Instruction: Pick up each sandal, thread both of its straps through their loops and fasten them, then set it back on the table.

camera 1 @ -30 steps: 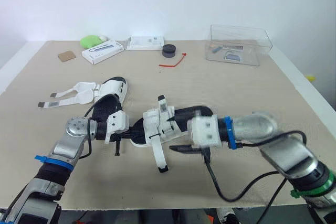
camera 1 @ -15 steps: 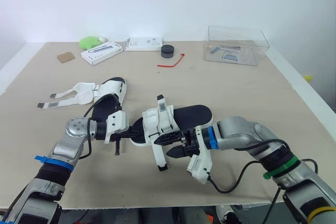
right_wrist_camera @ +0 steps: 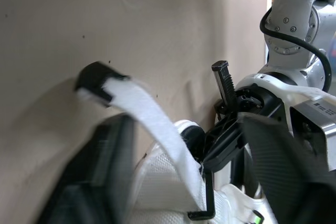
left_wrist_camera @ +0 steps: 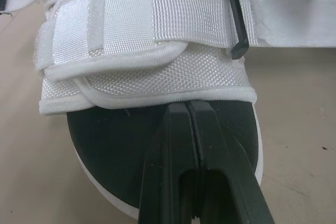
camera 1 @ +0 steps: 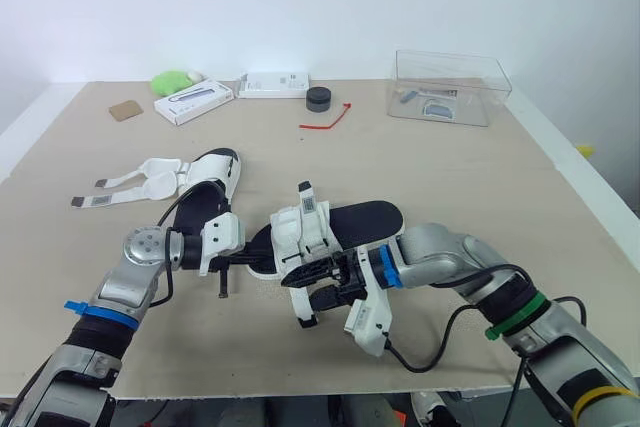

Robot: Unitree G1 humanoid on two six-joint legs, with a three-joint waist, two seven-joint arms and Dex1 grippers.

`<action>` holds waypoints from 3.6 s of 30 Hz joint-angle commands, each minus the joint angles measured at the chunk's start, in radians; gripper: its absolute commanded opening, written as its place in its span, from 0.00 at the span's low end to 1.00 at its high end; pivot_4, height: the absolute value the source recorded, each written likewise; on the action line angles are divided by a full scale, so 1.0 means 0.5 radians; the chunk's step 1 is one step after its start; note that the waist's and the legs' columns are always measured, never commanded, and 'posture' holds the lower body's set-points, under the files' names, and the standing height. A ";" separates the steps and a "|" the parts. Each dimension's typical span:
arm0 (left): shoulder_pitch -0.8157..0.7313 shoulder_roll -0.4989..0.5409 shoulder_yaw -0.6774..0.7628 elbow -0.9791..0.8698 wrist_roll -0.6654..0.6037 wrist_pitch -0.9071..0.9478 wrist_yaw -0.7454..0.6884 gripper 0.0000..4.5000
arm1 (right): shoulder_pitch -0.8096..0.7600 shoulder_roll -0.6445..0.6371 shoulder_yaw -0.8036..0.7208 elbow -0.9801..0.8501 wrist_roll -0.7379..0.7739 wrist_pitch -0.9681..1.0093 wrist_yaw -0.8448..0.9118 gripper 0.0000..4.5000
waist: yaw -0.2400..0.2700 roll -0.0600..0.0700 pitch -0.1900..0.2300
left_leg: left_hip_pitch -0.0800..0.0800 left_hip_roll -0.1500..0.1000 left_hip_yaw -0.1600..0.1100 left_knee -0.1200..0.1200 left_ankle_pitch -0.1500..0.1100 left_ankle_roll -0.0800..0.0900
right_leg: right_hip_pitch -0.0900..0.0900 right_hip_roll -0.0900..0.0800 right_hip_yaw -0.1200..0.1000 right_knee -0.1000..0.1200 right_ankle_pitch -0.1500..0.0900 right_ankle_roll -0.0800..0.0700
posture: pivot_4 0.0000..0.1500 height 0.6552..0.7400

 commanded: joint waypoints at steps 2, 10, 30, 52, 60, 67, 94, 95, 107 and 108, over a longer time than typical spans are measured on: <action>0.074 0.029 -0.097 0.062 0.120 0.066 -0.024 0.00 | -0.023 0.011 0.003 -0.013 0.079 0.020 0.037 0.28 | 0.000 0.000 0.000 | 0.002 0.001 -0.001 0.000 0.000 0.000 | 0.002 0.001 -0.001 0.000 0.000 0.000 | 1.00 1.00; 0.071 0.039 -0.102 0.067 0.129 0.066 -0.028 0.00 | 0.069 -0.005 0.026 -0.123 0.440 0.247 0.172 0.01 | 0.001 0.000 0.000 | 0.004 0.003 0.000 -0.001 0.000 0.000 | 0.004 0.002 -0.001 0.000 -0.001 -0.003 | 1.00 1.00; -0.217 -0.024 -0.094 0.461 0.219 -0.419 -0.017 0.00 | 0.286 0.038 -0.240 -0.648 1.106 1.437 0.423 0.01 | 0.040 0.000 0.001 | 0.004 0.004 -0.003 0.001 0.001 -0.001 | 0.006 0.003 -0.007 0.000 -0.006 0.001 | 1.00 1.00; -0.127 -0.065 -0.117 0.408 0.218 -0.432 0.007 0.00 | -0.248 0.475 -0.519 -0.066 1.219 2.978 0.068 0.01 | 0.051 0.001 0.002 | 0.000 0.007 -0.006 0.001 0.004 -0.001 | 0.002 0.005 -0.013 0.000 0.005 -0.006 | 1.00 1.00; -0.094 -0.066 -0.113 0.375 0.213 -0.409 0.023 0.00 | -0.352 0.519 -0.498 0.252 1.072 2.852 0.064 0.01 | 0.050 0.002 0.002 | 0.000 0.008 -0.007 0.001 0.004 -0.001 | 0.002 0.006 -0.014 0.000 0.000 0.002 | 1.00 1.00; -0.077 -0.063 -0.111 0.356 0.203 -0.382 0.022 0.00 | -0.401 0.521 -0.555 0.284 1.017 2.758 0.043 0.64 | 0.049 0.002 0.002 | 0.000 0.008 -0.008 0.001 0.004 -0.001 | 0.002 0.006 -0.014 0.000 0.000 0.001 | 1.00 1.00; -0.012 -0.087 -0.047 0.007 0.026 0.003 -0.062 0.00 | -0.588 0.732 -0.498 0.736 0.890 2.573 0.229 0.01 | 0.048 0.006 0.005 | -0.031 0.006 -0.006 0.000 0.002 -0.001 | -0.027 0.005 -0.014 0.000 0.004 -0.008 | 1.00 1.00; -0.010 -0.087 -0.047 0.002 0.033 0.003 -0.060 0.00 | -0.604 0.731 -0.472 0.775 0.862 2.539 0.260 0.01 | 0.048 0.006 0.005 | -0.031 0.006 -0.006 0.000 0.002 -0.001 | -0.027 0.005 -0.014 0.000 0.004 -0.008 | 1.00 1.00; 0.016 -0.067 -0.029 0.014 0.075 -0.042 -0.037 0.00 | -0.725 0.684 -0.457 0.985 0.701 2.228 0.387 0.01 | 0.047 0.006 0.005 | -0.028 0.006 -0.007 0.000 0.000 0.000 | -0.025 0.005 -0.014 0.000 0.004 -0.008 | 1.00 1.00; 0.014 -0.068 -0.026 0.016 0.076 -0.046 -0.033 0.00 | -0.760 0.688 -0.524 0.985 0.743 2.252 0.363 0.07 | 0.047 0.007 0.005 | -0.028 0.006 -0.007 0.000 0.000 0.000 | -0.025 0.005 -0.014 0.000 0.004 -0.008 | 1.00 1.00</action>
